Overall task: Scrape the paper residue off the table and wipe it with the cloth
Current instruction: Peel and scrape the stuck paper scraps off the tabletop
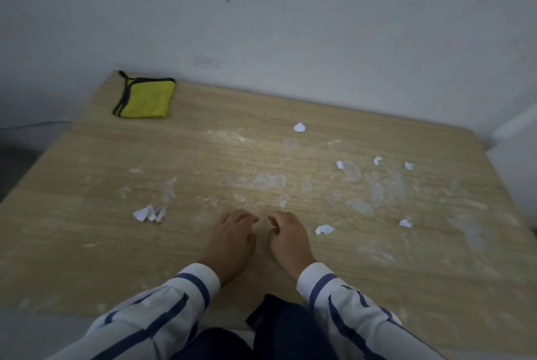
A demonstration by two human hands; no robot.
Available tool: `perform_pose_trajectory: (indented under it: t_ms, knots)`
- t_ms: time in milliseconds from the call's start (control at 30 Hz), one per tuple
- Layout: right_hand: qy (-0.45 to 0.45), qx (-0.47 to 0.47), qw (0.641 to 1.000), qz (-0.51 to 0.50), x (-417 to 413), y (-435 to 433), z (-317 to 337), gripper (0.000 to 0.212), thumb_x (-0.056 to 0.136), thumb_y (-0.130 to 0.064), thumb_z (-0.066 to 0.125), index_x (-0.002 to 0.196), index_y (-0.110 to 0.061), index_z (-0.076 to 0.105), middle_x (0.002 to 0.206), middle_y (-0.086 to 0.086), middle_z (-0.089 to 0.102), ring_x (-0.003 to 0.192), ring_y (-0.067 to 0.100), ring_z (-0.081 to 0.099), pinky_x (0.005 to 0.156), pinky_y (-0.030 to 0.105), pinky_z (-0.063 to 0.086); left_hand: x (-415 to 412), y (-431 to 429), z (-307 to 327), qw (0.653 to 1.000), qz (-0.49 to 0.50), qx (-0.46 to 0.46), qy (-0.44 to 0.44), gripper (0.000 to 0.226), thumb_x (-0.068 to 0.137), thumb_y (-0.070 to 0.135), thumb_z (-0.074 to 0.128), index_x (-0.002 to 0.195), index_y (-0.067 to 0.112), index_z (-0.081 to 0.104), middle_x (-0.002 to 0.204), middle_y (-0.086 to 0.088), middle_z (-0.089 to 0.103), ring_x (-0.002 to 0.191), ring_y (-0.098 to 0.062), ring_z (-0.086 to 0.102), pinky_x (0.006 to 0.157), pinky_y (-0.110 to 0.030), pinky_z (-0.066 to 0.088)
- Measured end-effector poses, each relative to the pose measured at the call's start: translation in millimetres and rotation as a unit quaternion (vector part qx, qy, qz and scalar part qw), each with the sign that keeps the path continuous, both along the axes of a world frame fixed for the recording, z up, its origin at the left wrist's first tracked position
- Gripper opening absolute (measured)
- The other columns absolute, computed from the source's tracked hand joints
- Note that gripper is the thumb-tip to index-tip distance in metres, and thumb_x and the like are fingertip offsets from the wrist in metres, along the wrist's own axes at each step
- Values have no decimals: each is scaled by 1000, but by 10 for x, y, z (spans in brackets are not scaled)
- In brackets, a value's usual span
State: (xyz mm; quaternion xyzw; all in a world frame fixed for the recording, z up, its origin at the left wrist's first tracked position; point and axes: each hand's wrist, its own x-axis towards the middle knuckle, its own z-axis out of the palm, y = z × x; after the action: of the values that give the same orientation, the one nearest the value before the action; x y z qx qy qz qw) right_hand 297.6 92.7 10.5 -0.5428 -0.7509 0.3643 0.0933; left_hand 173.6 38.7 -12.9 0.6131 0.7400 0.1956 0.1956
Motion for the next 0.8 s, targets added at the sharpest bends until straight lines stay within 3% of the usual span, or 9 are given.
perform_pose_trajectory:
  t_ms: [133,333,533,667,800]
  knots:
    - [-1,19,999,-51,528,150,-44,33,91,-4,44,120,-9,58,122,9,56,108,22,55,83,18,37,379,219,-21,999,-19,-15,-23,42,91,10,45,132,13,49,134,-3,47,123,-22,40,103,-28,30]
    - [-14,34,995,-97,987,382,-131,29,93,-15,49,118,-7,60,125,11,51,111,25,51,87,19,35,562,443,-70,999,22,-36,-5,32,94,20,44,123,12,54,127,-5,51,115,-23,43,95,-29,35]
    - [-71,47,995,51,1033,446,-188,30,92,-10,43,115,-12,62,127,9,53,121,30,41,103,35,34,599,534,-72,998,31,-46,3,34,94,26,47,126,18,54,121,-5,52,111,-24,44,93,-32,39]
    - [-107,54,989,86,1017,479,-219,29,96,-14,40,118,-14,59,118,8,47,113,25,41,95,31,39,596,581,-70,998,31,-56,8,33,93,23,49,124,20,57,116,-7,51,107,-25,44,89,-32,43]
    - [-135,44,984,110,992,542,-213,19,96,-12,39,102,-8,57,110,11,49,96,24,47,80,29,42,580,613,-69,998,16,-59,33,24,93,18,45,109,15,62,111,-7,54,101,-25,47,84,-29,41]
